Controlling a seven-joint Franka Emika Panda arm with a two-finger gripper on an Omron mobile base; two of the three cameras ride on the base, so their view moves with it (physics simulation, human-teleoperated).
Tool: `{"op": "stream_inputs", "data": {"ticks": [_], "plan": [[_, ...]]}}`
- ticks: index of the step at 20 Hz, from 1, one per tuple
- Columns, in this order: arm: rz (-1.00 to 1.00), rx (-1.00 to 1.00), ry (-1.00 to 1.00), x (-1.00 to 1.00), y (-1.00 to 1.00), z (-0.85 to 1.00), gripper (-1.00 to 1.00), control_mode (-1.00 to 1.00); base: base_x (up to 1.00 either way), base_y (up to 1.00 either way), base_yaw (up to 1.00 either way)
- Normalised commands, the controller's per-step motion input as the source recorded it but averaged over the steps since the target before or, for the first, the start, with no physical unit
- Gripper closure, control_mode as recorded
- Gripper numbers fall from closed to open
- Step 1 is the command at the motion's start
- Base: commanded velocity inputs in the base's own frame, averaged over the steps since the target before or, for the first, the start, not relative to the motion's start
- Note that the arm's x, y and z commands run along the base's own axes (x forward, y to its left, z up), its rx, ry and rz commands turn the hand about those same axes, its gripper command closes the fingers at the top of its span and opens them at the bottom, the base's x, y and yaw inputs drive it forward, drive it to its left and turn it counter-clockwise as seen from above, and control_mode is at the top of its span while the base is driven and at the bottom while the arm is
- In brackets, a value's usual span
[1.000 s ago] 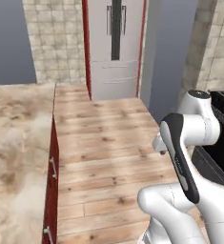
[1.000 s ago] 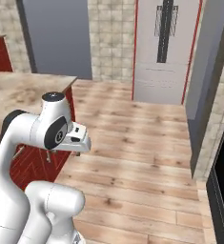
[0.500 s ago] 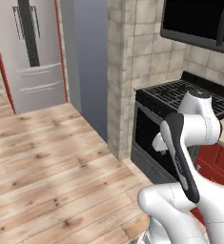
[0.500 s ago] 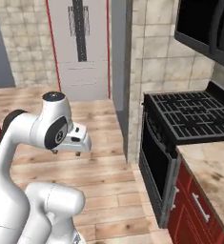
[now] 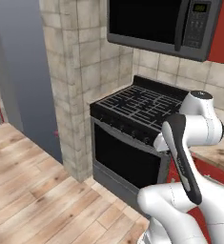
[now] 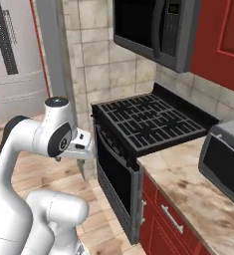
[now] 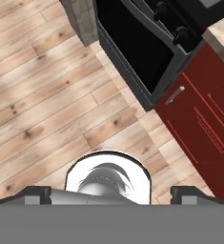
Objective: Navigate to the stove.
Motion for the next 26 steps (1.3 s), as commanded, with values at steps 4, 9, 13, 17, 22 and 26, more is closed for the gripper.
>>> {"op": "stream_inputs", "data": {"ticks": [4, 9, 13, 17, 22, 26], "plan": [[0.00, 0.00, 0.00, 0.00, 0.00, 0.00, -1.00, 1.00, 0.96, 0.08, -0.47], [0.00, 0.00, 0.00, 0.00, 0.00, 0.00, -1.00, 1.00, 0.91, 0.22, -0.44], [0.00, 0.00, 0.00, 0.00, 0.00, 0.00, -1.00, 1.00, 0.68, 0.24, -0.40], [0.00, 0.00, 0.00, 0.00, 0.00, 0.00, -1.00, 1.00, 0.48, 0.27, -0.38], [0.00, 0.00, 0.00, 0.00, 0.00, 0.00, -1.00, 1.00, 0.38, 0.18, -0.38], [0.00, 0.00, 0.00, 0.00, 0.00, 0.00, -1.00, 1.00, 0.38, 0.21, -0.38]]}}
